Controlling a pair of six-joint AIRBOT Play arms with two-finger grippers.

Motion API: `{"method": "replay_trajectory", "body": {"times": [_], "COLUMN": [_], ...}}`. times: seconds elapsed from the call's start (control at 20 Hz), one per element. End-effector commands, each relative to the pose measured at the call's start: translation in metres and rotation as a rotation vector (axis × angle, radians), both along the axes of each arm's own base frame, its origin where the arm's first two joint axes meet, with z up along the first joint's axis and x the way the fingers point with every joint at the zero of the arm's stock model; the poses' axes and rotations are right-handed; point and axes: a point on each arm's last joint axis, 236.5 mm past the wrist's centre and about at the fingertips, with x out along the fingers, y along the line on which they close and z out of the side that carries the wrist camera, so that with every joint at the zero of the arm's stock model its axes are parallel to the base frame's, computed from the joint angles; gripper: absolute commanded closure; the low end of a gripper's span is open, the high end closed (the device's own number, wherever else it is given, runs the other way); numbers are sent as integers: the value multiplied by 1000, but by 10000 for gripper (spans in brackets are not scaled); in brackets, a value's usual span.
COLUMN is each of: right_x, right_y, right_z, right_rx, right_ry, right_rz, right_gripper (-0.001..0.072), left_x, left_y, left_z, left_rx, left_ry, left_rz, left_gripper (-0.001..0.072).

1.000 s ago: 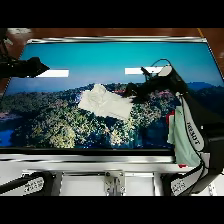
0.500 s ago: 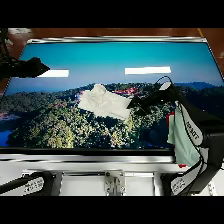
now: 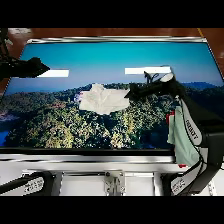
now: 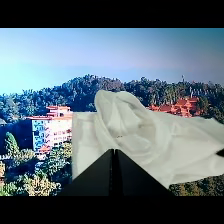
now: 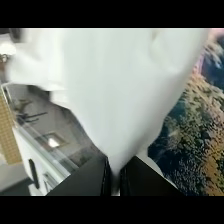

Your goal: Fold the shirts.

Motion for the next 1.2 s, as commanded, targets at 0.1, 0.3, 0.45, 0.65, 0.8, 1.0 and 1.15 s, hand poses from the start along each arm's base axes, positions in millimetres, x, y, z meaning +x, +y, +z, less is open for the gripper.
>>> {"method": "replay_trajectory", "body": {"times": [0.1,0.3,0.45,0.65,0.8,1.0,1.15], "right_x": [9,-28,-50,-73,-102,-120,-125], "right_y": [-114,-204,-271,-337,-354,-354,-352], "right_z": [142,202,219,216,203,207,216], "right_rx": [-250,-361,-457,-522,-559,-555,-546], "right_ry": [-208,-218,-211,-147,-36,16,28], "right_rz": [-154,-297,-438,-581,-583,-614,-675], "right_gripper": [663,663,663,662,663,662,663], "left_x": [0,0,0,0,0,0,0], "left_y": [0,0,0,0,0,0,0], "left_z": [0,0,0,0,0,0,0], "left_rx": [12,21,21,21,21,21,24], "left_ry": [-8,-14,-14,-13,-13,-13,-16], "left_rz": [-10,-18,-18,-18,-18,-18,-21], "left_gripper": [669,669,669,669,669,669,669]}}
